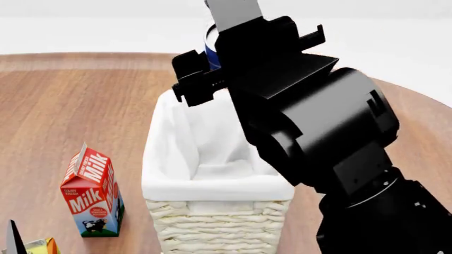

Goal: Pick up the alphabet soup, and put it in the basket.

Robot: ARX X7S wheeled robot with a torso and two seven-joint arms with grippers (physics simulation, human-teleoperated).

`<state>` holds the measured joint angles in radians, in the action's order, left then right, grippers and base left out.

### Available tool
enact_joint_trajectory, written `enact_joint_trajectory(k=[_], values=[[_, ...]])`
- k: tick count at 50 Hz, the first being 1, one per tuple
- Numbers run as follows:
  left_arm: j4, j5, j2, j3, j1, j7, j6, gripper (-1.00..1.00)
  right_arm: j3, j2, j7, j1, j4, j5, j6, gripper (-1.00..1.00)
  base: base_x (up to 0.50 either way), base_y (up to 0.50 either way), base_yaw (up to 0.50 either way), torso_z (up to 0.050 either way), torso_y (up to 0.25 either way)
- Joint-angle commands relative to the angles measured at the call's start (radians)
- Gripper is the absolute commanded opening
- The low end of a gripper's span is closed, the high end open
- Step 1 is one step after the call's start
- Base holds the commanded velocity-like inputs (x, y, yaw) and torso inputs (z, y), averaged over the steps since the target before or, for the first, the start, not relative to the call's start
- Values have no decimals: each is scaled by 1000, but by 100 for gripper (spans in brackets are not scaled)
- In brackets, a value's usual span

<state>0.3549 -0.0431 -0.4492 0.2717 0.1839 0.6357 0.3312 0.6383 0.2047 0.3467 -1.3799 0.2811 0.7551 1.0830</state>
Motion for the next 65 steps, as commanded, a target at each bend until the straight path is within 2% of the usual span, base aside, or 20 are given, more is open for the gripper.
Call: enact_joint_trajectory(k=[1, 36, 65], values=[[2, 0, -1, 3, 0, 1, -1, 100, 23, -26, -11, -53, 60, -27, 62, -100, 0, 0, 0, 0, 0], [14, 53, 4, 11, -16, 25, -87, 100, 2, -36, -15, -36, 88, 13, 52, -100, 0, 0, 0, 0, 1], [14, 50, -2, 12, -10, 30, -59, 100, 24, -29, -16, -32, 69, 22, 49, -100, 0, 0, 0, 0, -84]])
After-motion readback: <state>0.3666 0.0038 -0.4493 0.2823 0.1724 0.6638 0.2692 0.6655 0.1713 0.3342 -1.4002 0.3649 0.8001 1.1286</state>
